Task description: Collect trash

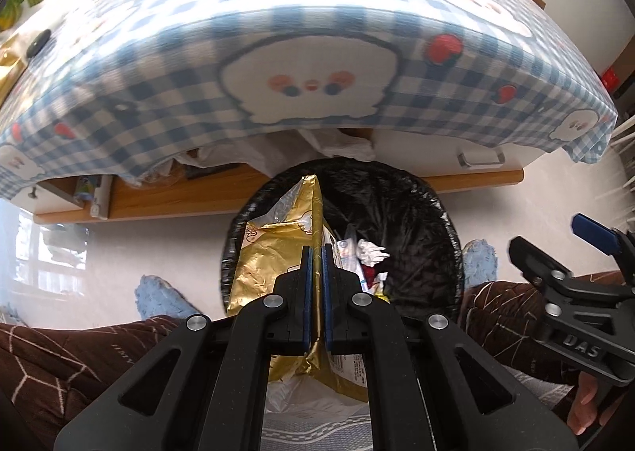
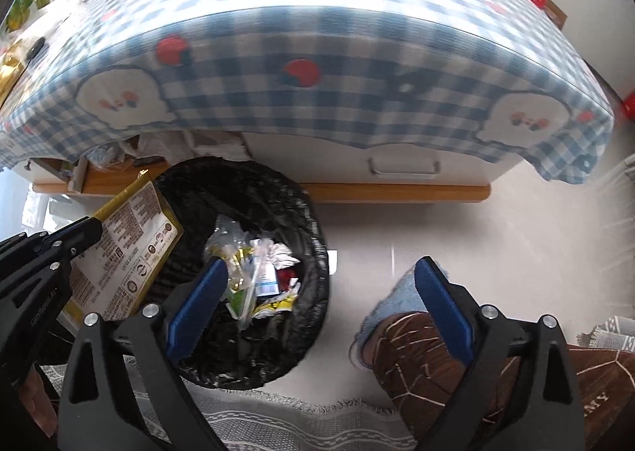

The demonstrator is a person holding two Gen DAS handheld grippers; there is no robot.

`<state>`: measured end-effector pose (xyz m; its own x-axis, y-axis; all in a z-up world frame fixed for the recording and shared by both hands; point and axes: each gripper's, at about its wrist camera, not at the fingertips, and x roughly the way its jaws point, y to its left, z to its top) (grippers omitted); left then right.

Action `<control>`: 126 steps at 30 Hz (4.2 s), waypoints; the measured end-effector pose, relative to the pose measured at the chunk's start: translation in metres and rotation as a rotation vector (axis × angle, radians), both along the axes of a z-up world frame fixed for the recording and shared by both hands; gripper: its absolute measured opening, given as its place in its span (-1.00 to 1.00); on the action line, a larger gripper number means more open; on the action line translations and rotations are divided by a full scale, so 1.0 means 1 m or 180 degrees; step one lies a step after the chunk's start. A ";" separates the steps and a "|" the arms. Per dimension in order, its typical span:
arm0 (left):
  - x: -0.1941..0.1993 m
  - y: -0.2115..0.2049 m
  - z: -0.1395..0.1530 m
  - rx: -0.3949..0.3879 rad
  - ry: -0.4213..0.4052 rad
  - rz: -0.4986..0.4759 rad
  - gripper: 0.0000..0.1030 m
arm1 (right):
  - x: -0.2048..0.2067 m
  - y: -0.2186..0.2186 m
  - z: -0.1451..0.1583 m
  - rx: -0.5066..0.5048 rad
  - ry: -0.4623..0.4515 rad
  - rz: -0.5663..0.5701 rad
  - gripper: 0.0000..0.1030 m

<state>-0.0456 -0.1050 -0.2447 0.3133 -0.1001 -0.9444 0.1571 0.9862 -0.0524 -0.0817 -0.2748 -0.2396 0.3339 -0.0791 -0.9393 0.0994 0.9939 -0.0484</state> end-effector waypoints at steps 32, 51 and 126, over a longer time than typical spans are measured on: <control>0.011 0.002 0.006 0.0009 -0.0143 0.0229 0.33 | 0.006 -0.006 0.017 -0.0159 -0.0134 -0.0120 0.79; -0.013 0.080 0.121 -0.0108 -0.0771 0.0446 0.89 | -0.012 0.042 0.115 0.0074 -0.0885 0.0217 0.85; -0.017 0.070 0.116 -0.0099 -0.0672 0.0243 0.89 | -0.009 0.038 0.114 0.0143 -0.0838 0.0151 0.85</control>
